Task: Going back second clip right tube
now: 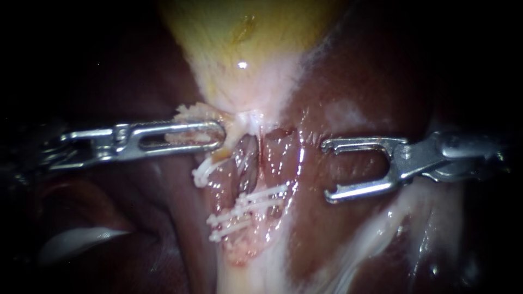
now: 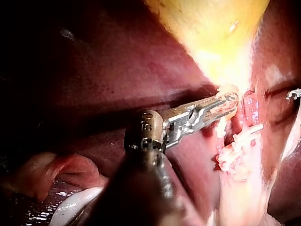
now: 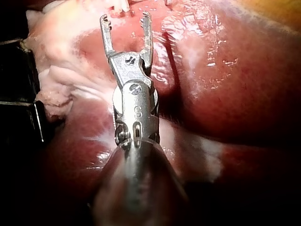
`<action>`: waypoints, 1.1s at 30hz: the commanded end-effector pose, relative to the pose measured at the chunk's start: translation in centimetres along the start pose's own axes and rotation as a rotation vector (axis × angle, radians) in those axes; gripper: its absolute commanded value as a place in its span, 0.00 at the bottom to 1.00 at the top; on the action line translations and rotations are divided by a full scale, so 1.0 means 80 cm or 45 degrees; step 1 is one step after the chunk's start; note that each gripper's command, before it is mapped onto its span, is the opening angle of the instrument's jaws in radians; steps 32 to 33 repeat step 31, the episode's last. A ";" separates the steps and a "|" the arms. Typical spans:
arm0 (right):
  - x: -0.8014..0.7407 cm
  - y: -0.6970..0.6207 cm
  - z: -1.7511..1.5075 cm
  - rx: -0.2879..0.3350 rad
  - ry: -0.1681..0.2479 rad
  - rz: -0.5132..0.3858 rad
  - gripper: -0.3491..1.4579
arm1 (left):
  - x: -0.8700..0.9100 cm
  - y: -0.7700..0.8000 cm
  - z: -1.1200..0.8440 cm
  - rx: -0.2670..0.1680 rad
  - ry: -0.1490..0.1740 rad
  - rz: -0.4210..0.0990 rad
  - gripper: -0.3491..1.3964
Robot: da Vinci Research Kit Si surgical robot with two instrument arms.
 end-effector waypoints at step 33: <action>0.0008 -0.0004 0.0002 -0.002 0.003 -0.003 0.47 | 0.0009 0.0025 0.0031 0.002 0.021 0.002 0.00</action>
